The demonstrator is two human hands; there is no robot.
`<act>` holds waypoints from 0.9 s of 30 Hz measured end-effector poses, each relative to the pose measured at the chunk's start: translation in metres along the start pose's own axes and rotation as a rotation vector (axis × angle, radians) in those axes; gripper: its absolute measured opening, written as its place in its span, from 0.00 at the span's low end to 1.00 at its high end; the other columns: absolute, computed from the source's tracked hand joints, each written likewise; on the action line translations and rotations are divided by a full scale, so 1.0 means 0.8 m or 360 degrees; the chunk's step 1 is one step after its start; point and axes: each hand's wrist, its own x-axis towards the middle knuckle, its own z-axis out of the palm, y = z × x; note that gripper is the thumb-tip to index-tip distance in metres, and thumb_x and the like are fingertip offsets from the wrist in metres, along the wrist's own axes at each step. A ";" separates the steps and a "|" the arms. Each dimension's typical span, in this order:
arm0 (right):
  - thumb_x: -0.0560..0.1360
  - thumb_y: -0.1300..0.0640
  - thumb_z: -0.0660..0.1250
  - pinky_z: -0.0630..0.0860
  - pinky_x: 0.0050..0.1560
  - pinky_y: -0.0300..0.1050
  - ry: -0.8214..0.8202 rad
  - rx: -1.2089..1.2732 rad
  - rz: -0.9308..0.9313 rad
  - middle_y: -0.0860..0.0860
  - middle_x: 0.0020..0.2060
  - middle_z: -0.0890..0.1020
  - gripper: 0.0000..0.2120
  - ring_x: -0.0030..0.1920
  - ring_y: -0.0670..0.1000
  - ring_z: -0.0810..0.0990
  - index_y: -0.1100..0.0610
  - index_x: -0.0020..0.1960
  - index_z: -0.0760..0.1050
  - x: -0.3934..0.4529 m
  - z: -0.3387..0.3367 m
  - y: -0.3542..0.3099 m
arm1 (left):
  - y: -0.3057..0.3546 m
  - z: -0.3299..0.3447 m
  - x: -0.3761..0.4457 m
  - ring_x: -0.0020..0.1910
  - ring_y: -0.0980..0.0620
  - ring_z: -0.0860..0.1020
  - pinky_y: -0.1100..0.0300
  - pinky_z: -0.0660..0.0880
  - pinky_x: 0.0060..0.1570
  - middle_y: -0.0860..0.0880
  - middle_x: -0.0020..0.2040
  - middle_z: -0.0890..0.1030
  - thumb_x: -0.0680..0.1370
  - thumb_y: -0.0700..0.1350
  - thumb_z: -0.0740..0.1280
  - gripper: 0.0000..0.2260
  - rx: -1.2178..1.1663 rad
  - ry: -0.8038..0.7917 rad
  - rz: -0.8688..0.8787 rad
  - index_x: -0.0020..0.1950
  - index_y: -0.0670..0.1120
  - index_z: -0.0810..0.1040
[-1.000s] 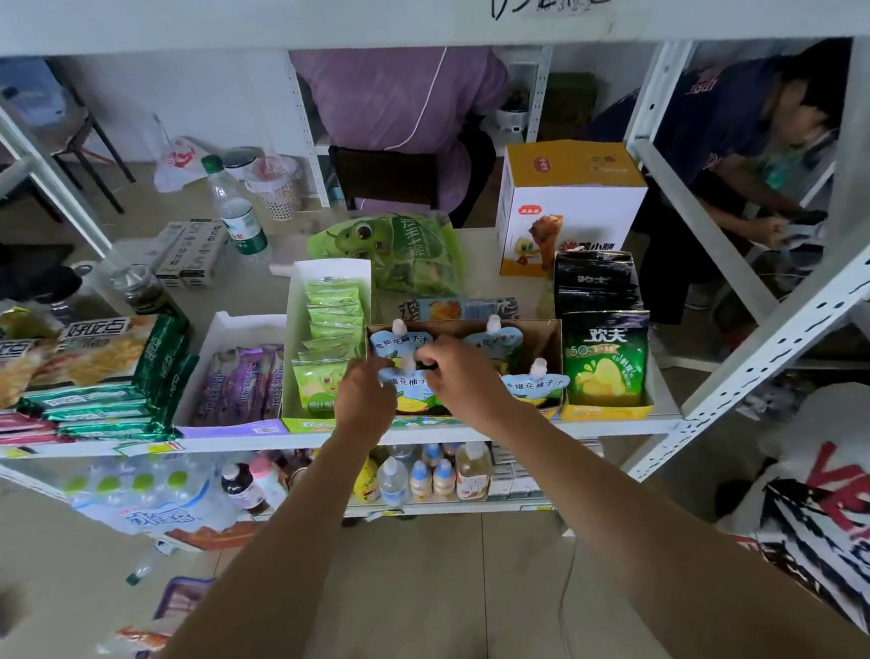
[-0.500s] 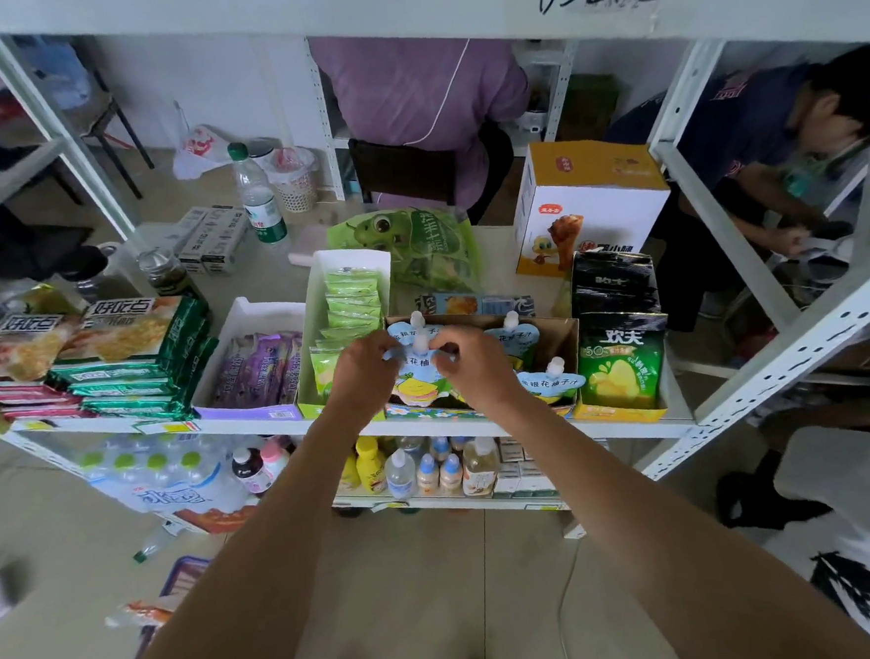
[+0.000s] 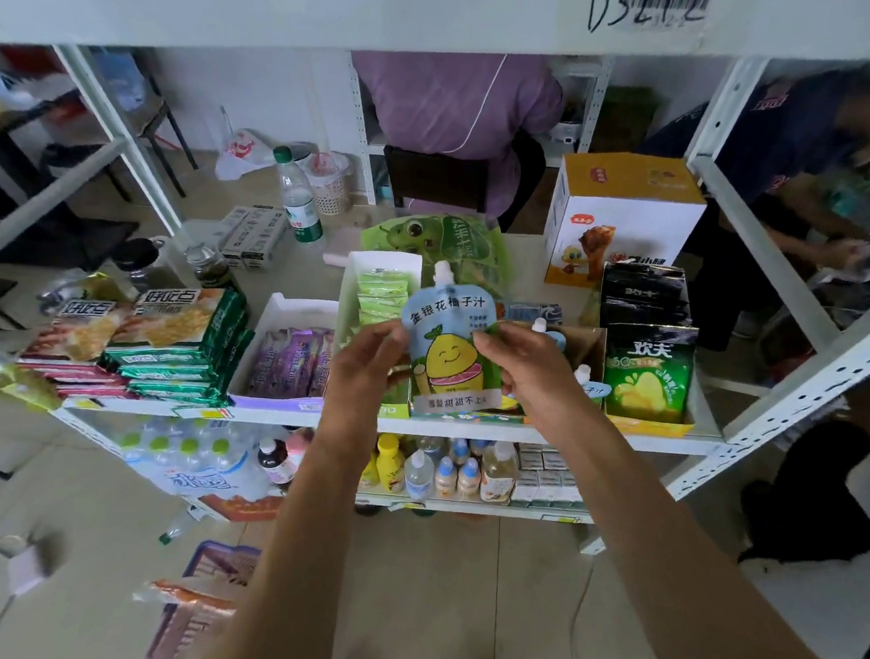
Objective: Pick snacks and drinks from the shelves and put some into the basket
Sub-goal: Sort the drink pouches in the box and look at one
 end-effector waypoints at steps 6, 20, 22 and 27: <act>0.73 0.48 0.72 0.64 0.30 0.42 0.0101 0.0173 -0.0070 0.60 0.35 0.69 0.12 0.27 0.47 0.64 0.56 0.47 0.82 -0.011 0.008 -0.001 | 0.001 0.012 -0.043 0.43 0.54 0.81 0.57 0.80 0.47 0.46 0.47 0.85 0.81 0.38 0.64 0.09 -0.0064 -0.0065 0.0033 0.58 0.45 0.79; 0.67 0.41 0.72 0.77 0.59 0.62 -0.0212 0.0433 -0.0091 0.56 0.54 0.84 0.22 0.58 0.56 0.82 0.54 0.55 0.83 -0.044 -0.001 -0.009 | 0.018 0.013 -0.062 0.43 0.56 0.82 0.61 0.80 0.41 0.50 0.46 0.85 0.80 0.38 0.65 0.10 -0.0158 -0.0025 0.0022 0.60 0.45 0.80; 0.65 0.38 0.74 0.77 0.59 0.63 -0.0211 0.0434 -0.0096 0.57 0.55 0.84 0.28 0.59 0.58 0.81 0.56 0.57 0.82 -0.044 -0.003 -0.008 | 0.019 0.012 -0.062 0.45 0.54 0.82 0.60 0.80 0.42 0.48 0.48 0.85 0.80 0.38 0.65 0.10 -0.0172 -0.0035 0.0005 0.60 0.44 0.80; 0.66 0.34 0.73 0.73 0.61 0.69 -0.0057 0.0388 -0.0140 0.59 0.54 0.84 0.28 0.59 0.62 0.81 0.54 0.55 0.83 -0.049 0.005 -0.008 | 0.014 0.016 -0.064 0.50 0.44 0.83 0.54 0.82 0.43 0.42 0.55 0.82 0.79 0.37 0.66 0.10 -0.0164 -0.0007 0.0040 0.60 0.44 0.77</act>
